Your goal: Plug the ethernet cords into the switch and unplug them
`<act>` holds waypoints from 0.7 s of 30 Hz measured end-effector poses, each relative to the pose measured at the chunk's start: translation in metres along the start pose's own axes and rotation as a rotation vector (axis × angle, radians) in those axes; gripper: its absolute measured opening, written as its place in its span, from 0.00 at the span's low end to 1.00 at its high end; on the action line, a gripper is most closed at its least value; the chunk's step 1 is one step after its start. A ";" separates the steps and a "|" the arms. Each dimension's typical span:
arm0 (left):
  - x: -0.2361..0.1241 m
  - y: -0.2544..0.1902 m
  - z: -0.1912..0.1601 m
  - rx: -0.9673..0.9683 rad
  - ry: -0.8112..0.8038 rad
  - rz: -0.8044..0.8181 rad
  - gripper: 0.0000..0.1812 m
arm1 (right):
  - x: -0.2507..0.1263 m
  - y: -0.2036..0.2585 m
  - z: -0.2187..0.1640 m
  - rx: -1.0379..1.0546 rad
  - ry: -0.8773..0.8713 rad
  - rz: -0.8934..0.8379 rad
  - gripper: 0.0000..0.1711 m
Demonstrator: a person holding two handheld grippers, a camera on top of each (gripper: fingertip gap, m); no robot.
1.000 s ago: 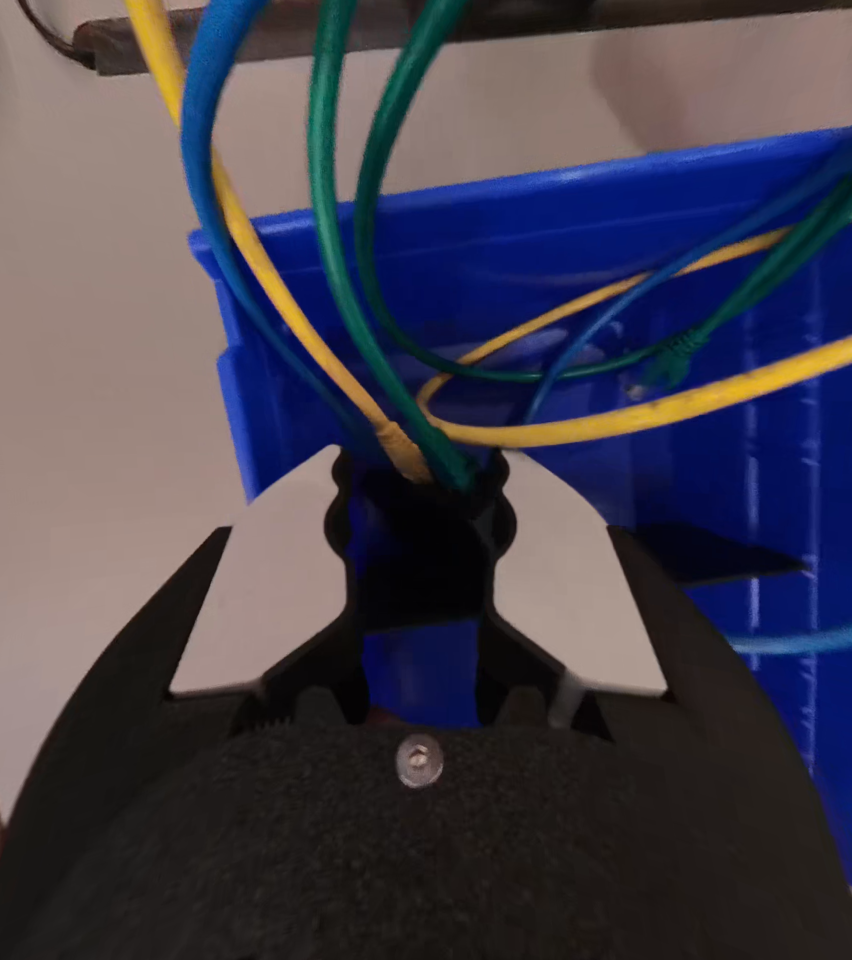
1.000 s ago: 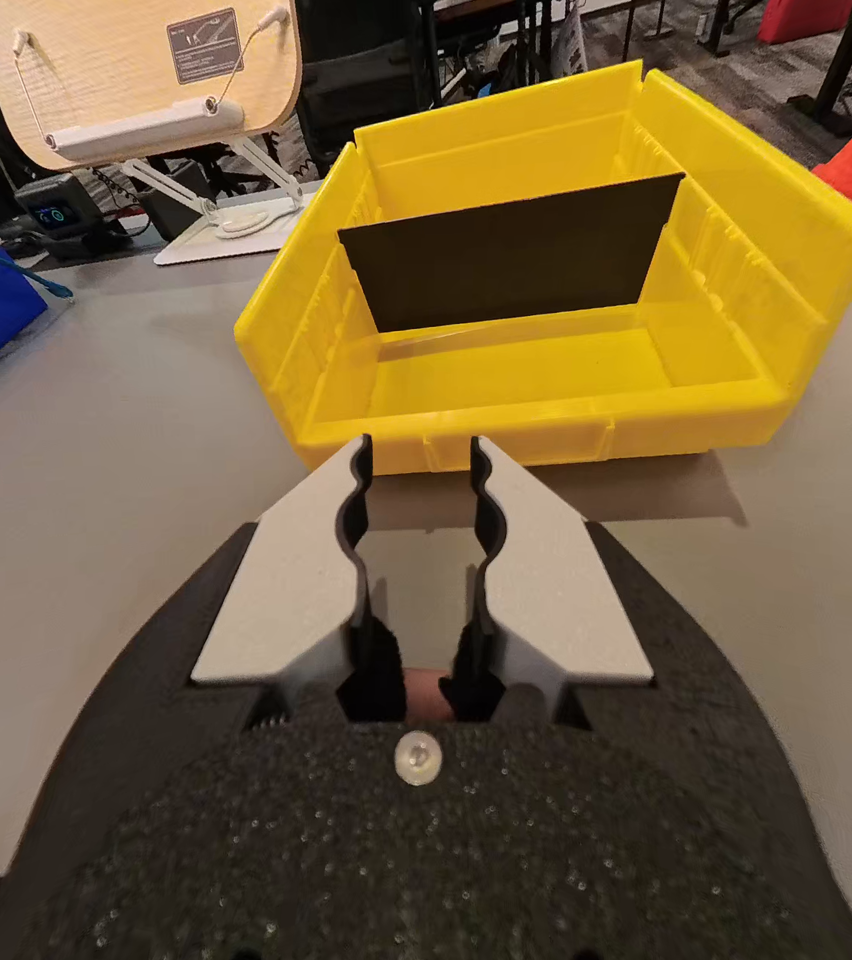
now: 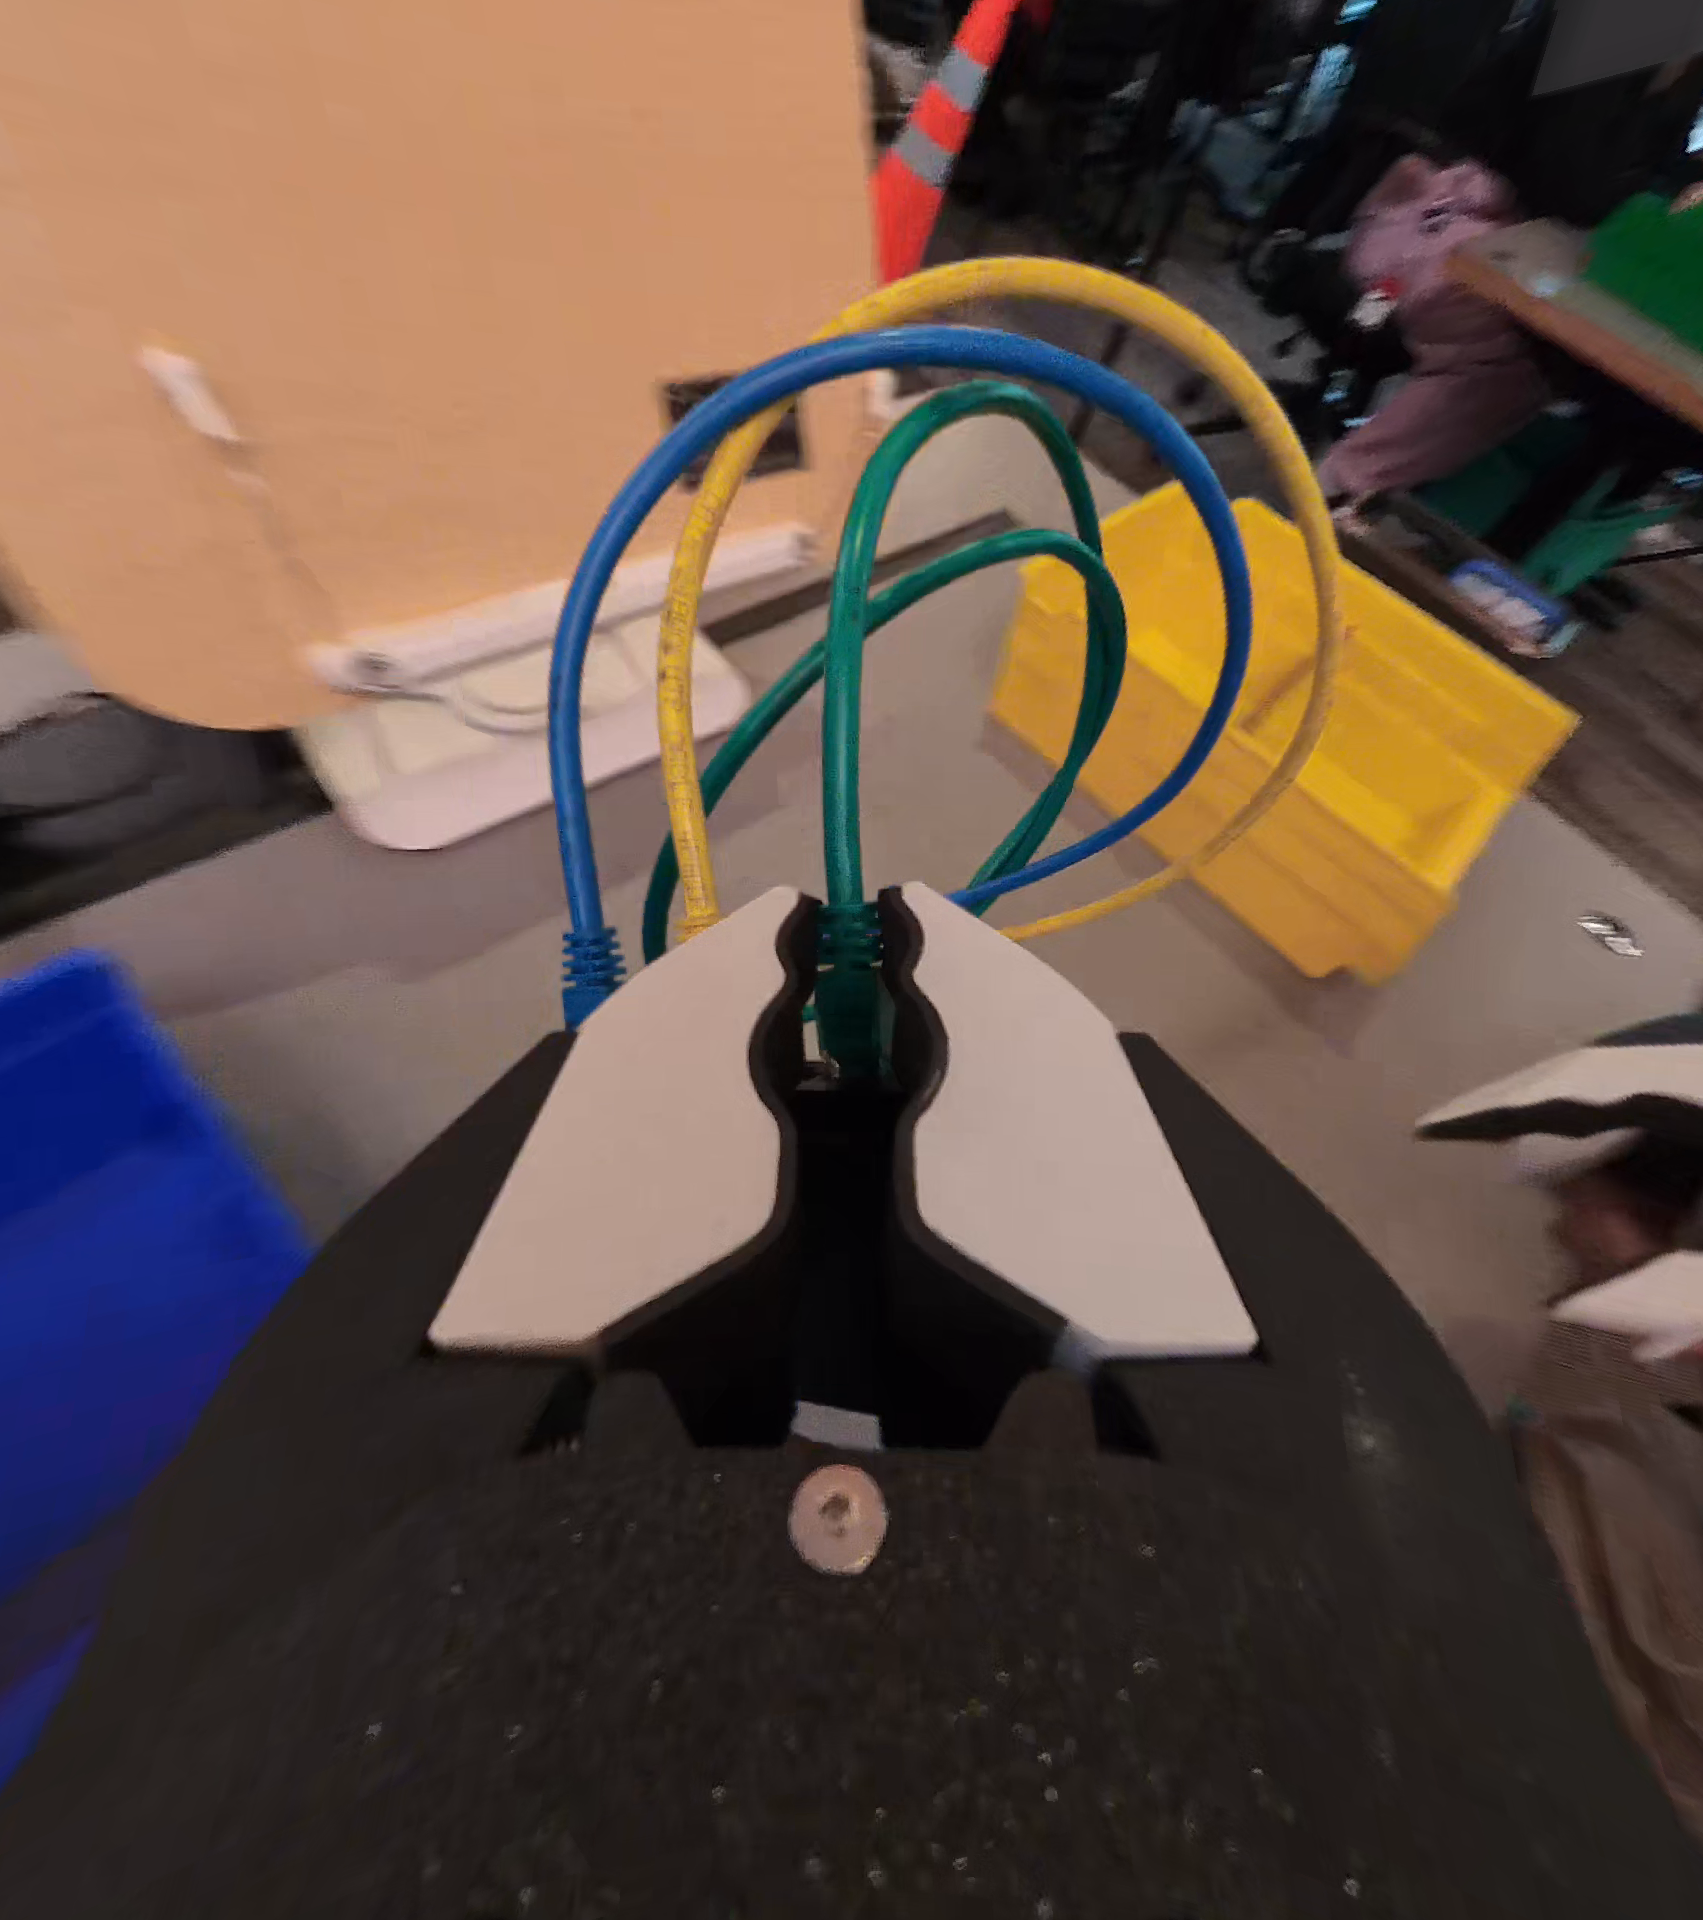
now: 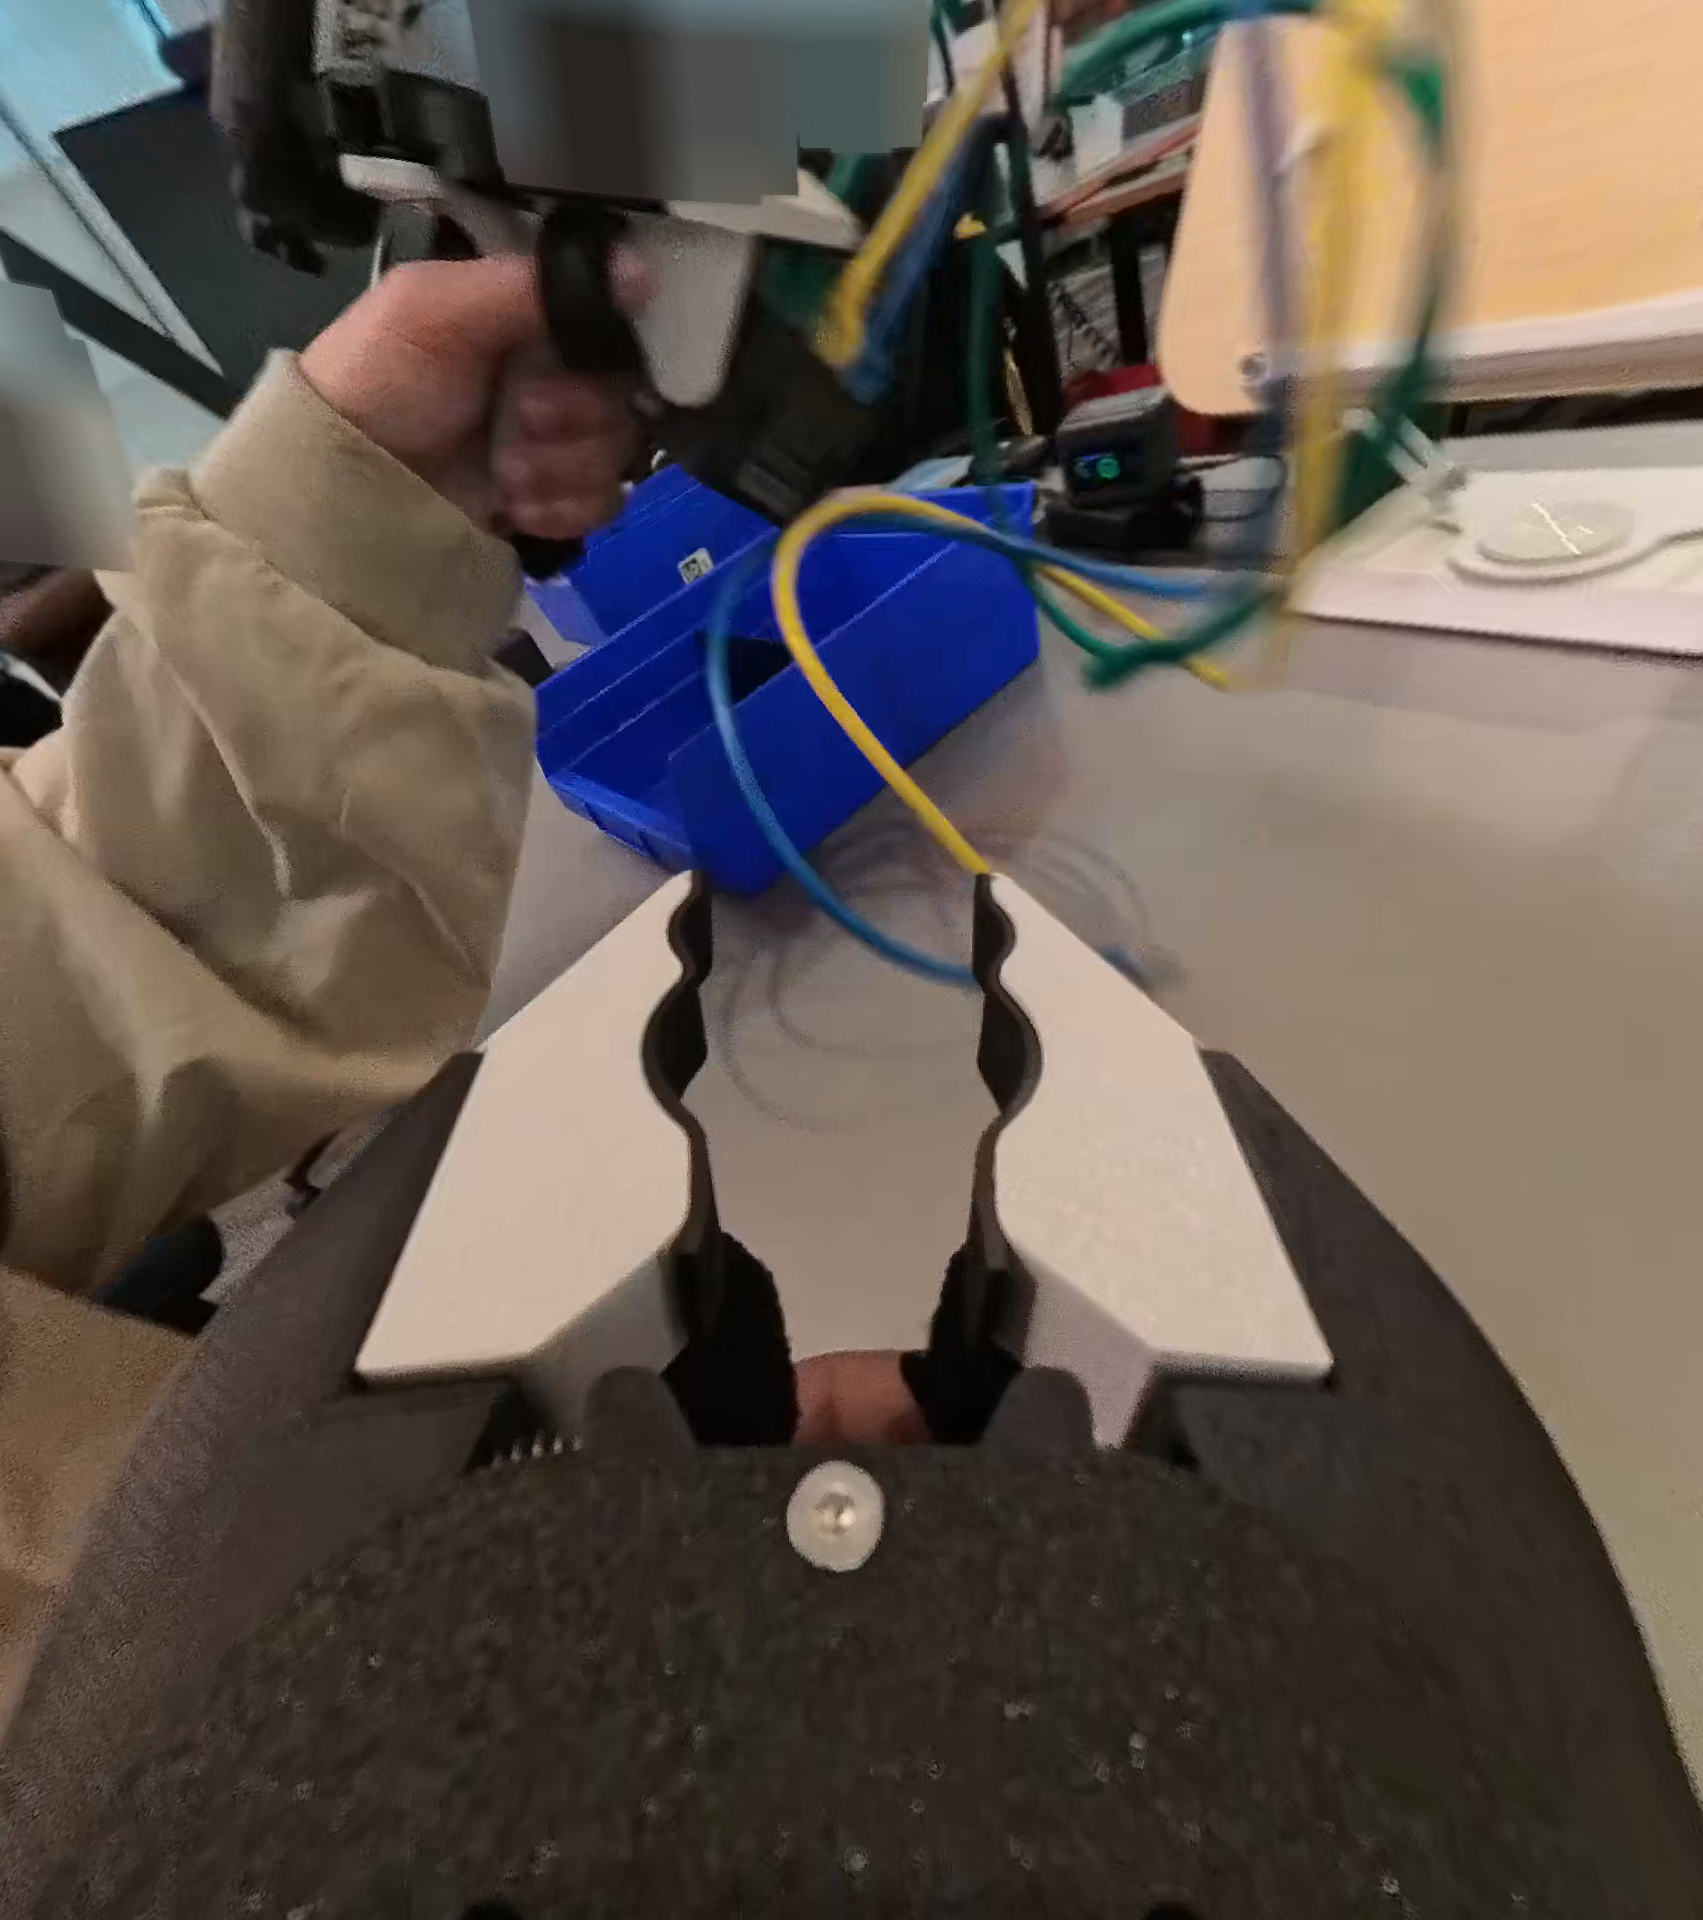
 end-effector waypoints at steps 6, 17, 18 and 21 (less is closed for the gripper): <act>0.057 -0.081 -0.044 -0.133 0.109 -0.250 0.07 | 0.065 -0.017 -0.004 -0.088 0.115 -0.126 0.34; 0.096 -0.124 -0.064 -0.308 0.305 -0.396 0.07 | 0.069 -0.056 -0.020 -0.207 0.118 -0.403 0.42; 0.097 -0.125 -0.066 -0.335 0.322 -0.419 0.07 | 0.067 -0.062 -0.021 -0.225 0.127 -0.447 0.44; 0.100 -0.124 -0.069 -0.435 0.343 -0.464 0.07 | 0.065 -0.071 -0.026 -0.223 0.149 -0.458 0.44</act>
Point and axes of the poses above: each gripper's, where its closed fingertips meet, x out along the fingers, z out of its top, y = z × x across the jaws, the point moved 7 cm from there along -x, back along the fingers, and after that the axes turned 15 degrees about z, right-handed, at the moved point
